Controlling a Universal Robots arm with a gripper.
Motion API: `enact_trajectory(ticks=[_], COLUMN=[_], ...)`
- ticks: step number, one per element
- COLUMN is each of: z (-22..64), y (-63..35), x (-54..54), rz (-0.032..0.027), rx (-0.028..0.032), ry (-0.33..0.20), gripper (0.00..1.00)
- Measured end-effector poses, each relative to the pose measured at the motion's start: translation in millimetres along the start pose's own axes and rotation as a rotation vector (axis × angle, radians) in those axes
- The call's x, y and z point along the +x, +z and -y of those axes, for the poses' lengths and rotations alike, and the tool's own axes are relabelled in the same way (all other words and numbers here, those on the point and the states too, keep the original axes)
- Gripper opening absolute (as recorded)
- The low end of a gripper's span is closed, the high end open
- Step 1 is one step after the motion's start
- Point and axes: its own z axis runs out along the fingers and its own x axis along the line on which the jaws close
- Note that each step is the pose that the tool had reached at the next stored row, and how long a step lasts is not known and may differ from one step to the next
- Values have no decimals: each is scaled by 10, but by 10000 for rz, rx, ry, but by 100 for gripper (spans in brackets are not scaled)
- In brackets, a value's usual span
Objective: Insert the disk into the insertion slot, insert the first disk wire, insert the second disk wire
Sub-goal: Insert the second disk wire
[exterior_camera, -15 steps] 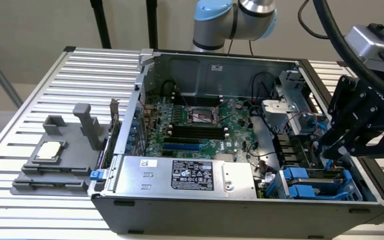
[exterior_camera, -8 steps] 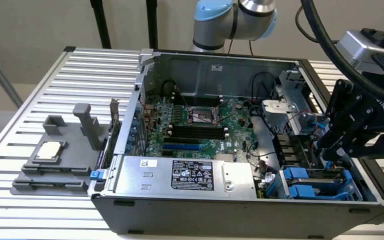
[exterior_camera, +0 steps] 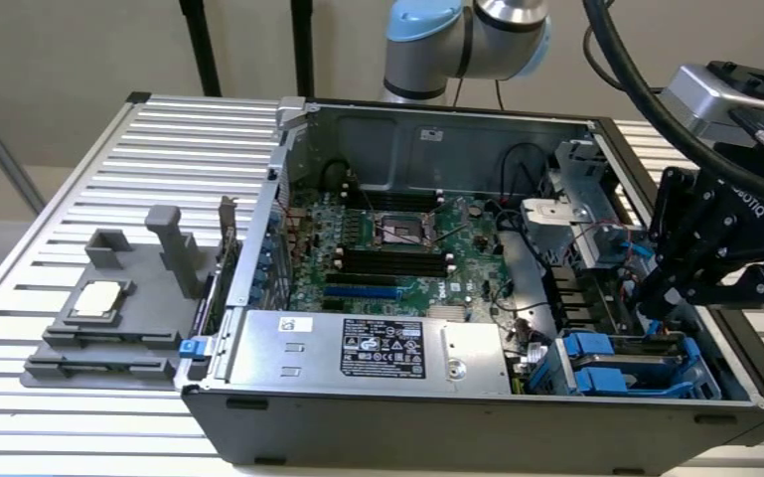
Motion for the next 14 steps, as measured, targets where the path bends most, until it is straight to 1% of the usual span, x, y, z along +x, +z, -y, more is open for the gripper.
enact_trajectory(ticks=[1,3,4,6,9,10,11,14], z=[1,1,1,-17,-88,-96,-96,-92], y=[2,7,7,10,19,26,38,72], x=[-8,-21,-25,-25,-21,-20,-19,-17], rz=[-61,-168,-202,-211,-218,-213,-197,-152], rx=[3,8,10,13,32,37,53,129], ry=[6,19,23,15,-44,-53,-55,-68], gripper=[17,17,16,16,16,16,16,16])
